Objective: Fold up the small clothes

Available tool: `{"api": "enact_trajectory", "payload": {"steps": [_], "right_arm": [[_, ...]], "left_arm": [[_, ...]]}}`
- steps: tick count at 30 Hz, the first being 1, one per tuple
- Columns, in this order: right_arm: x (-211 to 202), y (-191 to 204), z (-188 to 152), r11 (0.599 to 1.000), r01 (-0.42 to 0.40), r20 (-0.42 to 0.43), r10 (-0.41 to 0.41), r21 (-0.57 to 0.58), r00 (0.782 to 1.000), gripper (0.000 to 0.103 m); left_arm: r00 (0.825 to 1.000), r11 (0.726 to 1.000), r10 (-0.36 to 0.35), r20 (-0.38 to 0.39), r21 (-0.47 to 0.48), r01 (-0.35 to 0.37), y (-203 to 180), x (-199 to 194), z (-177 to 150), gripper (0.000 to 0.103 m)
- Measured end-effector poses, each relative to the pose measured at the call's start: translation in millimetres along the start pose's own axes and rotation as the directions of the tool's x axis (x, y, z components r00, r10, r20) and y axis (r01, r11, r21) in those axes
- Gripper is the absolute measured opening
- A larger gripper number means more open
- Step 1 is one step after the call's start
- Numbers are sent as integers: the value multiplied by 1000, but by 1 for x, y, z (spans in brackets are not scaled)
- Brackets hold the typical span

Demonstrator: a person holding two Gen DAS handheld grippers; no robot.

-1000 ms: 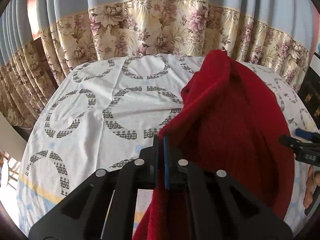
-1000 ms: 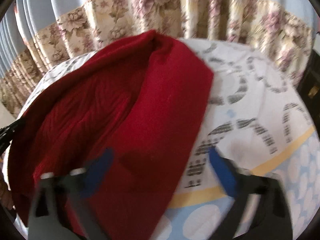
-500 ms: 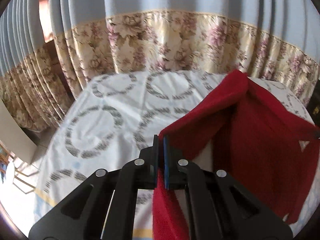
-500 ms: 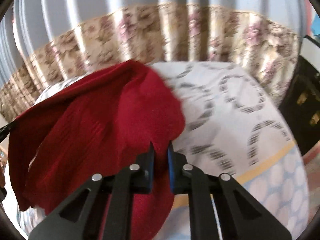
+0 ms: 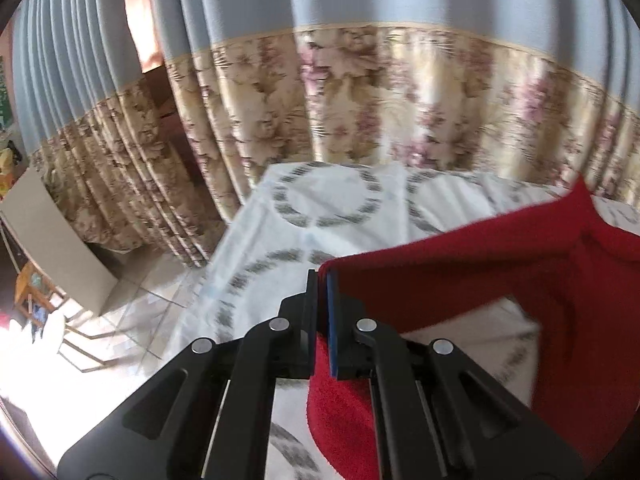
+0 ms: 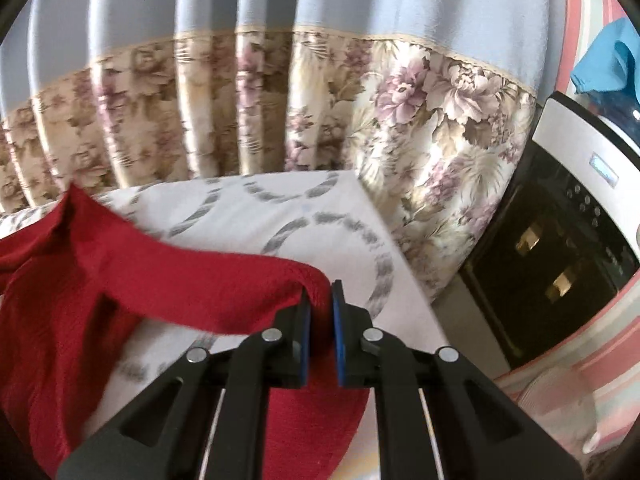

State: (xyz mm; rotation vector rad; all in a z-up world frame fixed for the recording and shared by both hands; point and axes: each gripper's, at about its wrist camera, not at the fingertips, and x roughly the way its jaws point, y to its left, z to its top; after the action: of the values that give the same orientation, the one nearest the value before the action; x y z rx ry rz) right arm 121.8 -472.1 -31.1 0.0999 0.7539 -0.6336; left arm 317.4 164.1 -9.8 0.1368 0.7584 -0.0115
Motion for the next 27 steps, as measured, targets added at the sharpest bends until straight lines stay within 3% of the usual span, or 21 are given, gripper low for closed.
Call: {"api": "enact_trajectory", "payload": {"steps": [8,14,15,16,17,18,19,20,22,27], "right_arm": [[64,-10,29,997,73,-41,-73,-5,996,9],[86,2,42,994,111,-28,-112,-19,993,10],[90,6,44,993,114,-31,-114,-24,993,14],[91,10,45,993,111,-39,-113,-32,993,27],[91,11,45,993,110,-40,-112,-33,993,38],[84,12,44,995,99,-25,-99,-21,995,62],[76,12,42,996,88,-2,-88,-12,996,69],[63,13,38,997,81,27,-80,-7,996,69],[43,15,27,999,54,50,-54,2,997,69],[-18,32,-36,998,-69,60,69,-2,996,69]], "left_arm": [[990,990,135,-36,-44,-136,34,61,45,3],[986,985,165,-17,-57,-165,30,86,70,6],[986,985,167,-13,-47,-168,25,89,73,9],[985,985,169,-19,-30,-170,18,91,73,16],[986,986,167,-27,0,-167,10,92,72,33],[986,986,164,-21,13,-164,6,90,70,48],[987,987,159,-2,24,-159,3,83,66,71],[987,986,161,20,32,-161,0,74,59,78],[990,988,142,26,51,-143,-3,60,45,79],[997,995,54,47,77,-57,-17,-3,-32,87]]}}
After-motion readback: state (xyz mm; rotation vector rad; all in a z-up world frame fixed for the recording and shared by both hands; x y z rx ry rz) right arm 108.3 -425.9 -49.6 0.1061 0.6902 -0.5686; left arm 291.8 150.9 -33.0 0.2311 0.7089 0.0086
